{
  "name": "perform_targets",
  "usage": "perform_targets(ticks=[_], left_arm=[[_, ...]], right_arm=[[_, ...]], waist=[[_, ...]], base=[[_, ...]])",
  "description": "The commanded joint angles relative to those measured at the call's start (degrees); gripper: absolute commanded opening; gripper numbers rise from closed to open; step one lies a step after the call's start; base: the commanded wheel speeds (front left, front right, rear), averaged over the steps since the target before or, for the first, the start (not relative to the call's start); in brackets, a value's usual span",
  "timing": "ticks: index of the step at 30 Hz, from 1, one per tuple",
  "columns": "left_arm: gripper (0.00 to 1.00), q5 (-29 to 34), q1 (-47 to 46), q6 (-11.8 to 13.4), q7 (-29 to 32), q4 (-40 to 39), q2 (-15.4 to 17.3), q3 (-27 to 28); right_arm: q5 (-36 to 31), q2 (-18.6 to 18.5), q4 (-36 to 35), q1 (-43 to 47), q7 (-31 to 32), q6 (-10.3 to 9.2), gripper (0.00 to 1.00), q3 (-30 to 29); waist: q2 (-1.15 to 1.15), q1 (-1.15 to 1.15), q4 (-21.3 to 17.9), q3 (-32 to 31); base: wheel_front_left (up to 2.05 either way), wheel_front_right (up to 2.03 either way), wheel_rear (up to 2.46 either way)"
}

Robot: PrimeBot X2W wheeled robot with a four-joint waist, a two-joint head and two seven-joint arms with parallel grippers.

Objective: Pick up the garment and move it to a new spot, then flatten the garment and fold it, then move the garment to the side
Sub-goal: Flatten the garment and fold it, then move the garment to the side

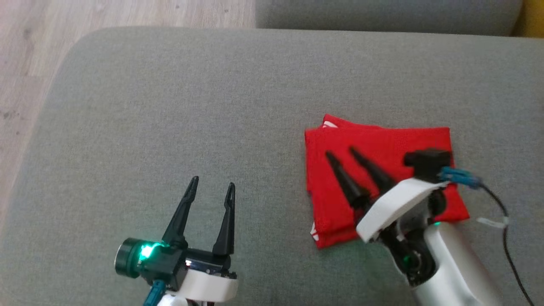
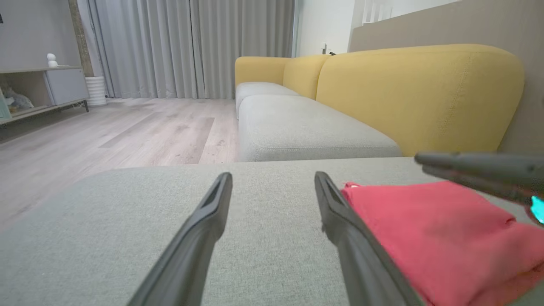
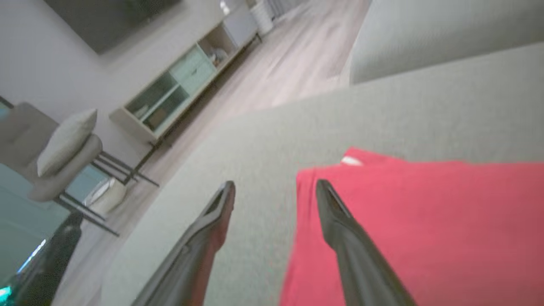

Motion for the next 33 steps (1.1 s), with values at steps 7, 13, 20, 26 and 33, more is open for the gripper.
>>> perform_targets(ticks=[7,13,20,26,33], left_arm=[[1.00,-0.24,0.65,-0.21,-0.46,-0.64,-1.54,4.93],[1.00,-2.10,3.45,-0.12,-0.46,0.44,-2.39,6.16],[1.00,-3.20,7.01,1.02,-0.46,3.02,-3.04,8.26],[1.00,-0.82,10.13,2.32,-0.46,5.15,-3.01,10.36],[1.00,0.29,11.48,2.88,-0.46,5.30,-3.21,12.37]], right_arm=[[-4.11,-1.14,-4.86,1.38,-17.84,0.39,1.00,-5.14],[-10.63,-4.94,-0.51,7.44,-26.69,0.39,1.00,-9.31],[-16.55,-5.86,6.00,15.00,-31.00,0.39,1.00,-11.40],[-18.50,-2.41,3.17,19.78,-31.07,0.39,1.00,-13.81],[-20.11,-2.02,3.46,20.60,-31.08,0.39,1.00,-13.81]], waist=[[0.00,0.00,-2.23,-6.52],[0.00,0.00,-4.27,-10.95],[0.00,0.00,-6.72,-15.59],[0.00,0.00,-7.95,-17.22],[0.00,0.00,-7.40,-17.22]], base=[[0.00,0.00,0.00],[0.00,0.00,0.00],[0.00,0.00,0.00],[0.00,0.00,0.00],[0.00,0.00,0.00]])
